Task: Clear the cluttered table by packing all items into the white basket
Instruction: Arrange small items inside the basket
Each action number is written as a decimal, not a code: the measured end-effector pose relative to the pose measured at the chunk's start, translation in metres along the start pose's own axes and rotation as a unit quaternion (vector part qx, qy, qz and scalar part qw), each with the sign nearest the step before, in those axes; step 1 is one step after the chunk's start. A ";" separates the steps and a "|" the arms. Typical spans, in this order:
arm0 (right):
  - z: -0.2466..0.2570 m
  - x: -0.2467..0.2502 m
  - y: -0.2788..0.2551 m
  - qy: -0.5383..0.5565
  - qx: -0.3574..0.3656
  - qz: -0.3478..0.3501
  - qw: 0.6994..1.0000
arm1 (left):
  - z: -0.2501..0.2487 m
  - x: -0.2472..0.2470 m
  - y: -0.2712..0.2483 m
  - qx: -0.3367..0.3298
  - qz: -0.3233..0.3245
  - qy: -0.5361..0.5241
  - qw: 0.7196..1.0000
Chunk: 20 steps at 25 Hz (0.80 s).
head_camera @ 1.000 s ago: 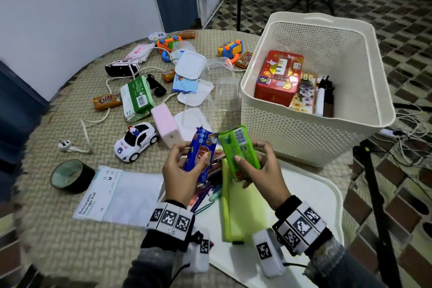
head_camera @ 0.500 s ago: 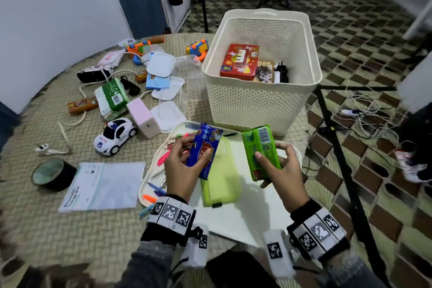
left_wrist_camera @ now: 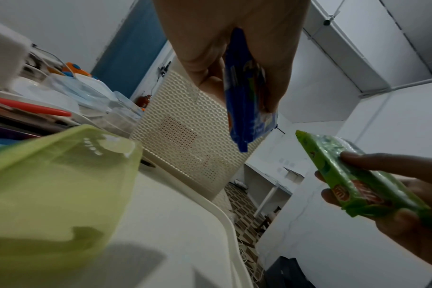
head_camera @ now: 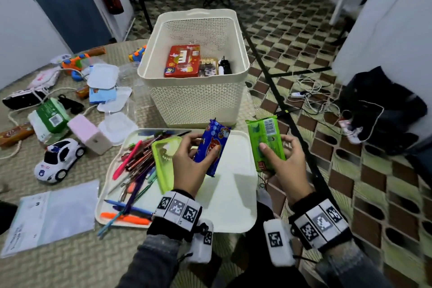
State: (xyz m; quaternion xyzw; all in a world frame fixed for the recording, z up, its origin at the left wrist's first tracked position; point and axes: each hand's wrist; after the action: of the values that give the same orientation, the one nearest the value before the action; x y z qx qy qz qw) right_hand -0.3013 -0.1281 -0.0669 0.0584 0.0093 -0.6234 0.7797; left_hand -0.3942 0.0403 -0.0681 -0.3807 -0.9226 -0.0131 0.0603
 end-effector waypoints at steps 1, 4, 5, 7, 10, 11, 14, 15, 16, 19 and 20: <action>0.001 0.006 0.005 0.002 -0.002 -0.007 1.000 | -0.002 -0.008 0.003 0.000 0.006 0.003 1.000; 0.004 0.024 0.025 0.003 0.000 -0.014 1.000 | -0.009 -0.037 0.017 -0.006 0.014 0.003 1.000; 0.005 0.029 0.032 0.002 0.000 -0.012 1.000 | -0.011 -0.045 0.022 -0.010 0.015 0.005 1.000; 0.005 0.044 0.052 0.004 0.001 -0.011 1.000 | -0.016 -0.071 0.034 -0.017 0.020 0.005 1.000; 0.005 0.074 0.096 -0.013 0.009 -0.006 1.000 | -0.024 -0.118 0.053 -0.020 0.021 0.006 1.000; 0.005 0.085 0.111 -0.021 0.012 -0.002 1.000 | -0.027 -0.135 0.059 -0.019 0.018 0.006 1.000; 0.010 0.116 0.156 -0.039 0.023 0.024 0.999 | -0.038 -0.179 0.076 -0.021 -0.006 0.001 1.000; 0.014 0.126 0.170 -0.040 0.026 0.029 0.998 | -0.043 -0.194 0.081 -0.023 -0.015 -0.001 1.000; 0.018 0.137 0.184 -0.040 0.029 0.037 0.998 | -0.048 -0.209 0.085 -0.024 -0.025 -0.004 0.999; 0.029 0.166 0.223 -0.032 0.029 0.070 0.997 | -0.063 -0.248 0.092 -0.022 -0.046 -0.018 0.999; 0.032 0.174 0.234 -0.032 0.032 0.083 0.996 | -0.066 -0.260 0.094 -0.021 -0.051 -0.025 0.998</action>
State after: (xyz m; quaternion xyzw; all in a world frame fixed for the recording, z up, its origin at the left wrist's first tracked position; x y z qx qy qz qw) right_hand -0.0366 -0.2499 -0.0316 0.0640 -0.0404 -0.5585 0.8261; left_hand -0.1387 -0.0795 -0.0362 -0.3341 -0.9417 -0.0258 0.0287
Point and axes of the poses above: each hand's wrist, its own y-axis towards the middle knuckle, its own x-axis out of the back of the hand, z = x × y, and after that the axes turned 11 degrees about x, right-handed
